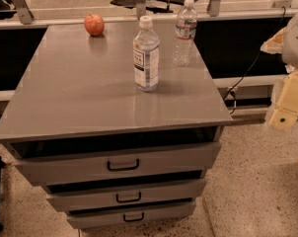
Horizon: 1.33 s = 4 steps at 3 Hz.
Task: Knock blue plastic bottle over
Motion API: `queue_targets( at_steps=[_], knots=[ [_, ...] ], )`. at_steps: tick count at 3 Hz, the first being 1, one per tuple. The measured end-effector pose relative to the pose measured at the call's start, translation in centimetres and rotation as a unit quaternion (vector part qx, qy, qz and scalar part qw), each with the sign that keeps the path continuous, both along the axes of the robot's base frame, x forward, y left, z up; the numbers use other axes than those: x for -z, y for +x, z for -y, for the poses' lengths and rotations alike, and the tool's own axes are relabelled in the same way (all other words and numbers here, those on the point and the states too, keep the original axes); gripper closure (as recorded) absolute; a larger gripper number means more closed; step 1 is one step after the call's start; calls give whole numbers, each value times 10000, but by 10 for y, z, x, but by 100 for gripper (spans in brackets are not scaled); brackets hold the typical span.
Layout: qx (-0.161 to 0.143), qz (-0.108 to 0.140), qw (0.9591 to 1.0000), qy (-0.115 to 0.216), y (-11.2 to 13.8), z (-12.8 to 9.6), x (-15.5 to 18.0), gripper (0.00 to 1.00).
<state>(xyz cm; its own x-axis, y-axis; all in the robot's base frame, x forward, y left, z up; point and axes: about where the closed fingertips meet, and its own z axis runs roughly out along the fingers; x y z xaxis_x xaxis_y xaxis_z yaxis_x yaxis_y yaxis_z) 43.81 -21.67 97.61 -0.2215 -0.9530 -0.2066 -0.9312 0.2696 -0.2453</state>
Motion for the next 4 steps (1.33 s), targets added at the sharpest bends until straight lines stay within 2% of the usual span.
queue_targets(
  at_steps=[1,2,3,4],
  knots=[
    [0,1,10000,0,0,0,0,0],
    [41,-23,9991,431,17,-31,2,0],
    [5,-53,9937,1120,56,-103,17,0],
    [26,77,9821,1883,105,-176,30,0]
  ],
)
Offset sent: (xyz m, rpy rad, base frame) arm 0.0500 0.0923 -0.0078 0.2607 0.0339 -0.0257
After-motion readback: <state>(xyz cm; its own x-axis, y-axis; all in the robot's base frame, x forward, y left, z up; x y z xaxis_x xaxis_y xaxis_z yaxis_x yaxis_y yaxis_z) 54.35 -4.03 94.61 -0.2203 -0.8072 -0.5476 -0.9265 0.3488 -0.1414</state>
